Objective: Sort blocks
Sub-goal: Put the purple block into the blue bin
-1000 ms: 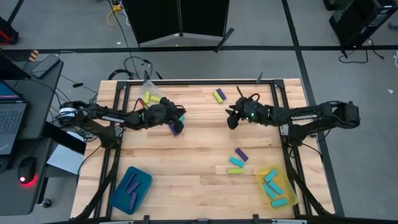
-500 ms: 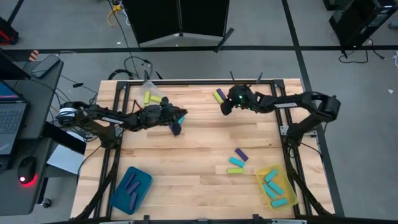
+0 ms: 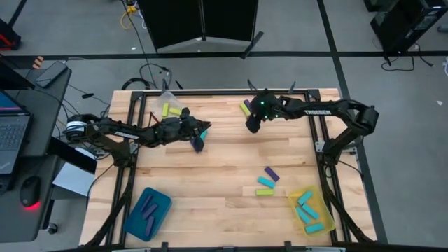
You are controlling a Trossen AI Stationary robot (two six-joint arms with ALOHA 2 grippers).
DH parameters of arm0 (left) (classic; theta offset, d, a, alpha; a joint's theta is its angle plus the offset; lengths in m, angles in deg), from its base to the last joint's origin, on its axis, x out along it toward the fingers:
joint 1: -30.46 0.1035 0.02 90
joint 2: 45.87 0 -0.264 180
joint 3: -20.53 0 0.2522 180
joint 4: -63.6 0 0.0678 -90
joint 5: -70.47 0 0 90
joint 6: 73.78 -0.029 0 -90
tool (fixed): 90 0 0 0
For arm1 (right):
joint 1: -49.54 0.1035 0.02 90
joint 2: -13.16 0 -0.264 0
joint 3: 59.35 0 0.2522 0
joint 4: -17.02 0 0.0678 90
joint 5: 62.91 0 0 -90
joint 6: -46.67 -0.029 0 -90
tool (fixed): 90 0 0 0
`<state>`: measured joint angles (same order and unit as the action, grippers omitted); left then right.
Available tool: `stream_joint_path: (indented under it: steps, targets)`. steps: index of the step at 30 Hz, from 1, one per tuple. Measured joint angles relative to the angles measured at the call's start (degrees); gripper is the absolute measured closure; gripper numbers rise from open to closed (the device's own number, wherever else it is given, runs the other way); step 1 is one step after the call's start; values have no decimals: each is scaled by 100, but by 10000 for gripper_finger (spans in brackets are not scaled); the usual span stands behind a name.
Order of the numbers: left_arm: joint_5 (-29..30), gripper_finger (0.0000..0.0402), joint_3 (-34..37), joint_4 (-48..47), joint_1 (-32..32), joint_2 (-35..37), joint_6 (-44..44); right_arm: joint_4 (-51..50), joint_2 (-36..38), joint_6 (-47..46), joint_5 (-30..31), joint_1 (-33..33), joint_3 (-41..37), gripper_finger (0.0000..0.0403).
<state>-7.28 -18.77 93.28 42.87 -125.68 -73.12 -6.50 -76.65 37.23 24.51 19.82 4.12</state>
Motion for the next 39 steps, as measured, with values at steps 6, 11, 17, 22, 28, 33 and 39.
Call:
stream_joint_path:
  steps: [6,11,17,22,28,33,39]
  targets:
    - [2,352,0,-2,-3,-1,90,-1404,60,-270,-524,700,201,203]
    - [2,352,0,-9,-3,-1,97,-2190,64,-858,-329,1516,201,202]
    - [4,352,0,-20,-3,-1,103,-2594,64,-1438,-324,2380,201,202]
    - [4,352,0,-19,-3,-1,108,-2972,64,-1924,-318,2826,201,202]
    - [6,352,0,-9,-3,-1,108,-3637,66,-2542,-302,3241,201,202]
    - [9,351,0,-4,26,-1,101,-3906,66,-3270,-302,3618,199,206]
    - [11,351,0,-7,28,-1,79,-3721,66,-3722,-188,4063,199,201]
